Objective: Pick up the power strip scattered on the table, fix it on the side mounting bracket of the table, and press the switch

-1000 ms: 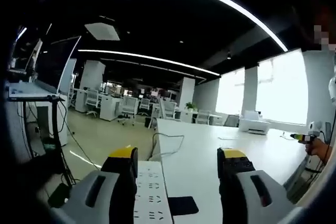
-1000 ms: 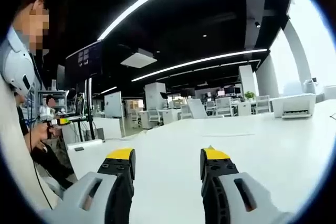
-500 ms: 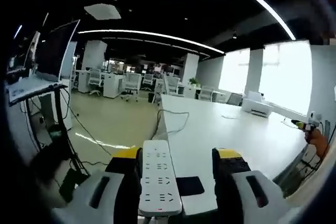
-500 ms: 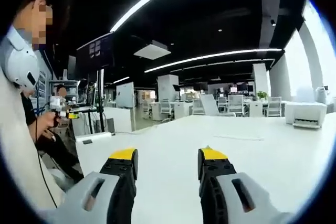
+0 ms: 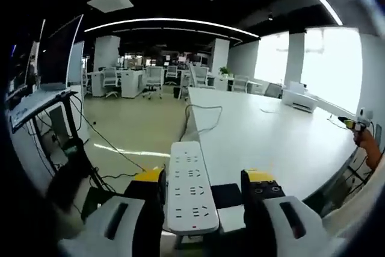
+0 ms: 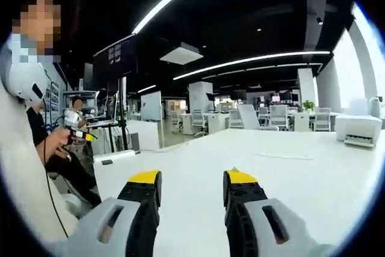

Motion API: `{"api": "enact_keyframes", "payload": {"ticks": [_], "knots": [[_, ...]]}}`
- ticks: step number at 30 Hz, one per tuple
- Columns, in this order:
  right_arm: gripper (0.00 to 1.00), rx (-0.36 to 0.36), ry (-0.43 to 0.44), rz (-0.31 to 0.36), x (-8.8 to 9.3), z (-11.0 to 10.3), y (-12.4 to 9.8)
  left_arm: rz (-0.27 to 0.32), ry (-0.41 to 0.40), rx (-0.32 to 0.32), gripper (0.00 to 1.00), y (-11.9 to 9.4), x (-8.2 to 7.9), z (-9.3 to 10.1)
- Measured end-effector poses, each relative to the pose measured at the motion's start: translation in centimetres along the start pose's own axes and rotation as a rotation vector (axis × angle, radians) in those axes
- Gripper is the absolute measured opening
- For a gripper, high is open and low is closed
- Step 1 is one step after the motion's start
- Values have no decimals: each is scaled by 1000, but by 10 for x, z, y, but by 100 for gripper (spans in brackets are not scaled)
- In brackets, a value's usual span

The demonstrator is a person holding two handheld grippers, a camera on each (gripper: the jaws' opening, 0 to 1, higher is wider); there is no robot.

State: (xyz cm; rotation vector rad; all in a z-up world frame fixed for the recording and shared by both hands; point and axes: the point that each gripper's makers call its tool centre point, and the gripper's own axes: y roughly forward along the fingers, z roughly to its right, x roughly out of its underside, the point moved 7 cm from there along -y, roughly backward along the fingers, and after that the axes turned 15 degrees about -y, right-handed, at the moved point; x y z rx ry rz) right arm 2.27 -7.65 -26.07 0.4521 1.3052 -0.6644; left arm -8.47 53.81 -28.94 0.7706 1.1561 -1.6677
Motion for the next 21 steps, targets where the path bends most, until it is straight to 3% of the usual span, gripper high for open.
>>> {"api": "enact_keyframes", "payload": {"ticks": [4, 7, 14, 21], "knots": [[37, -21, -12, -1, -3, -3, 3, -29, 11, -12, 52, 1, 2, -2], [37, -29, -14, 1, -2, -5, 4, -62, 1, -25, 39, 2, 2, -6], [37, -33, -5, -3, 3, -9, 5, -85, 11, -30, 41, 4, 0, -8], [37, -32, 0, -9, 5, -12, 5, -250, 33, -98, 40, 11, 11, -18]]}}
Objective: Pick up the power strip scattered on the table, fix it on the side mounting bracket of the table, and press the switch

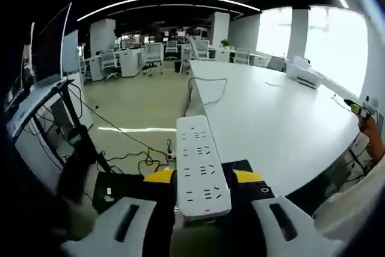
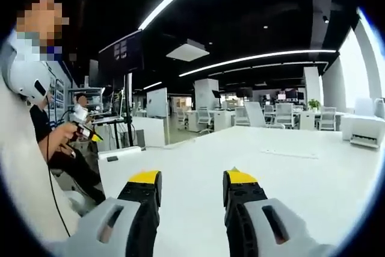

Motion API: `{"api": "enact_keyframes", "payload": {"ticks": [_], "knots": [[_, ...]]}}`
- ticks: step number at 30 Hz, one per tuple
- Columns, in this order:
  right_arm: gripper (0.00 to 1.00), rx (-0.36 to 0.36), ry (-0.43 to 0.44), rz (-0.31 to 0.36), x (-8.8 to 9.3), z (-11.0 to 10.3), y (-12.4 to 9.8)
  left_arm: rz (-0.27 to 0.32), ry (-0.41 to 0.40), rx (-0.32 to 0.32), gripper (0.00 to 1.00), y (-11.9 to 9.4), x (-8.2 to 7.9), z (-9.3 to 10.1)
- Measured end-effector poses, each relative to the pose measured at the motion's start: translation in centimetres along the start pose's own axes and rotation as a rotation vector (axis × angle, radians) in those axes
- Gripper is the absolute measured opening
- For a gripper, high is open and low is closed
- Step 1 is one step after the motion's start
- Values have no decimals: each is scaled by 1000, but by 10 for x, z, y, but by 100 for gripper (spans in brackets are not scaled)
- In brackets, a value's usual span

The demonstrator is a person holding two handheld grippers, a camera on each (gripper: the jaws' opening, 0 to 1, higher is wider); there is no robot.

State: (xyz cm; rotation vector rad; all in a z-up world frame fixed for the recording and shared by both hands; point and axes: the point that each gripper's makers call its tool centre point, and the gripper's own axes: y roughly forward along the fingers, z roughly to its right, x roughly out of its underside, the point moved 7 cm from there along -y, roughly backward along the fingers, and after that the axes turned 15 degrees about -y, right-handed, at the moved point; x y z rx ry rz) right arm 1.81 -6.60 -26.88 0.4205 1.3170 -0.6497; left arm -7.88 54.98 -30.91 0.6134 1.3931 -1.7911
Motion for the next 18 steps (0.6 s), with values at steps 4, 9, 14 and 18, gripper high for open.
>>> {"api": "enact_keyframes", "payload": {"ticks": [4, 9, 14, 18], "knots": [[37, 2, 5, 3, 1, -2, 1, -25, 21, 9, 44, 5, 1, 3], [37, -2, 9, -3, 5, -3, 2, -85, 18, -4, 42, 10, 5, 1], [37, -1, 13, -3, 8, -2, 2, -132, 25, -22, 42, 13, 8, -1], [37, 0, 21, -6, 11, -1, 2, -147, 27, -17, 42, 14, 8, 2]]}}
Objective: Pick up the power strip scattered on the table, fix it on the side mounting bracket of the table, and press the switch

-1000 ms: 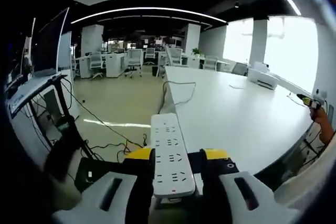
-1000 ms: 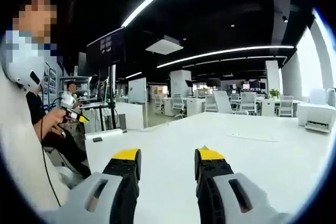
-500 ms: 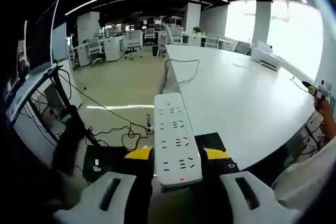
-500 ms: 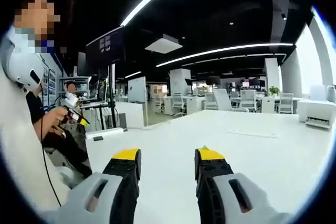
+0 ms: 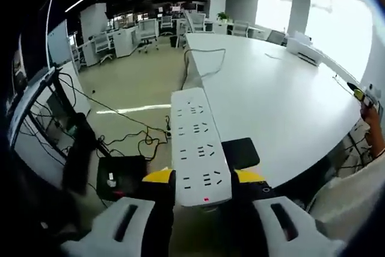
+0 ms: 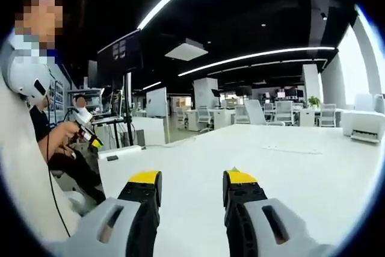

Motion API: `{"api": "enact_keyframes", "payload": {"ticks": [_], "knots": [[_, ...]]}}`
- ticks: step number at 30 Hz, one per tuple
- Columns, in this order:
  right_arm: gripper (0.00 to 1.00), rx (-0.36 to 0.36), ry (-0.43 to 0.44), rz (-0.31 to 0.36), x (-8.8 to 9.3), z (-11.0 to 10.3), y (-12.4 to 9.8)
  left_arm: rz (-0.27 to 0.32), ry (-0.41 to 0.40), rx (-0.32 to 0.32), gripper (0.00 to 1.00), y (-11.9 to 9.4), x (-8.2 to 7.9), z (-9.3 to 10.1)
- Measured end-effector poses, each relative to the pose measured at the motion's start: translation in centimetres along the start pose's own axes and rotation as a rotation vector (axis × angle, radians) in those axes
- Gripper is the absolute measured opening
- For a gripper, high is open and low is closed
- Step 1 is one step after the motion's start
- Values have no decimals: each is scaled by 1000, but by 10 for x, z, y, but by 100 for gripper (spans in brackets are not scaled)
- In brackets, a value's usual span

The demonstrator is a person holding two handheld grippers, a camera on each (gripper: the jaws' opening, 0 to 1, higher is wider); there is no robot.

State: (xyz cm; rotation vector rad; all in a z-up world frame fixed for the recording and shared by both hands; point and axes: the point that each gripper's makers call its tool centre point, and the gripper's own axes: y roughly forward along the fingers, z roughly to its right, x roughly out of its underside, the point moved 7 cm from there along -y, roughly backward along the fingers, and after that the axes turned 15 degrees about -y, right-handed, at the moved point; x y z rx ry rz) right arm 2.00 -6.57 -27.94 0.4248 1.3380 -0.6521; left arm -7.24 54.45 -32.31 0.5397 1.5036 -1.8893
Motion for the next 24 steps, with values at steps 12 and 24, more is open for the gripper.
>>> {"api": "enact_keyframes", "payload": {"ticks": [12, 24], "knots": [[37, 12, 22, -5, 9, 0, -2, -96, -28, -39, 37, 6, 5, 0], [37, 24, 29, -5, 12, 0, -5, -180, -17, -73, 34, 17, 8, 1]]}}
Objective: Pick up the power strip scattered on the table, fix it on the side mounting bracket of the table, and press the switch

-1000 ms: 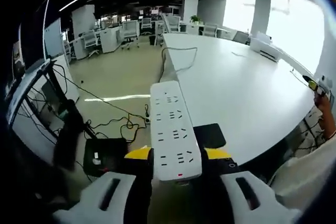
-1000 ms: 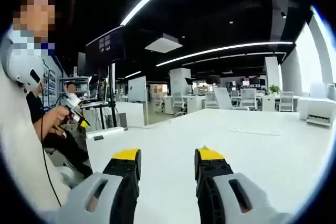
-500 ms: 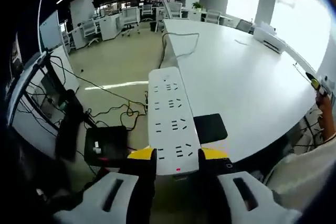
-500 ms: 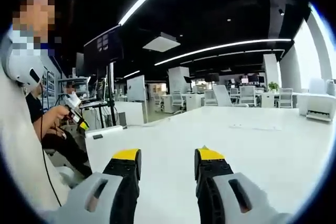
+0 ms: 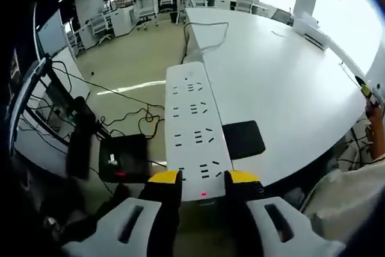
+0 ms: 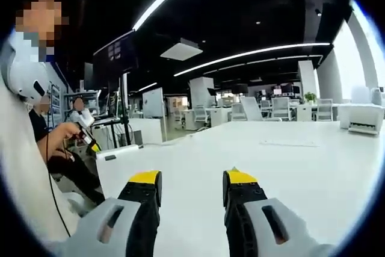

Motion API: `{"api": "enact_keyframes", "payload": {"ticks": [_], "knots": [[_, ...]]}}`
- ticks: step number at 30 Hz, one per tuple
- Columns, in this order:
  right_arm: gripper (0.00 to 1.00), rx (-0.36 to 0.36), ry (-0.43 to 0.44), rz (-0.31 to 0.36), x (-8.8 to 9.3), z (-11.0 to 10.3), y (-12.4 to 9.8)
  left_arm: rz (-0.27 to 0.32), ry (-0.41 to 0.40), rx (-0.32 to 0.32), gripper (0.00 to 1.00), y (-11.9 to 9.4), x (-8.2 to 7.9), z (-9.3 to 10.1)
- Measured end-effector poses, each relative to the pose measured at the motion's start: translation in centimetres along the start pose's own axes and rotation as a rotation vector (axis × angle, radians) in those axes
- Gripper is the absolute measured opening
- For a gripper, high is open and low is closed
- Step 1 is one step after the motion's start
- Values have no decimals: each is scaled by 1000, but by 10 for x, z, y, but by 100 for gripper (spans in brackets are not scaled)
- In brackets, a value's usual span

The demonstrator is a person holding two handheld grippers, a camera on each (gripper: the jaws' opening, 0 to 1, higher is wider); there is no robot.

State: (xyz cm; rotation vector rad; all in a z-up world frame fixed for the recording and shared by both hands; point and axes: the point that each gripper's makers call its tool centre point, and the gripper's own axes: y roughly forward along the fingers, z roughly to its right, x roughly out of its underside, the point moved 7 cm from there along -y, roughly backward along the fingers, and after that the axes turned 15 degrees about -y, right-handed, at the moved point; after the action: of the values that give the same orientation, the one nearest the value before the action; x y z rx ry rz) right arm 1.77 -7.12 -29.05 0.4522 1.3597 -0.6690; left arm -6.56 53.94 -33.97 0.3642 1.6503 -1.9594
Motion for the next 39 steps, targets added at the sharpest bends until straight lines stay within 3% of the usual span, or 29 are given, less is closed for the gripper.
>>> {"api": "enact_keyframes", "payload": {"ticks": [7, 13, 20, 27, 34, 39], "knots": [[37, 7, 4, -1, 1, 0, -1, -31, -67, 23, 35, 1, 0, -3], [36, 14, 11, 2, 3, 0, -2, -48, -60, 31, 35, 1, -1, -3], [36, 15, 11, -13, 6, -1, -1, -107, -73, 15, 35, 3, -6, -1], [36, 13, -10, -14, -3, 2, 6, -123, -71, 12, 35, 3, -6, -1], [36, -22, -43, -36, -12, -1, 21, -133, -63, 13, 35, 3, -7, -2], [36, -87, -63, -59, -23, -4, 32, -133, -59, 16, 35, 3, -7, -2]]}}
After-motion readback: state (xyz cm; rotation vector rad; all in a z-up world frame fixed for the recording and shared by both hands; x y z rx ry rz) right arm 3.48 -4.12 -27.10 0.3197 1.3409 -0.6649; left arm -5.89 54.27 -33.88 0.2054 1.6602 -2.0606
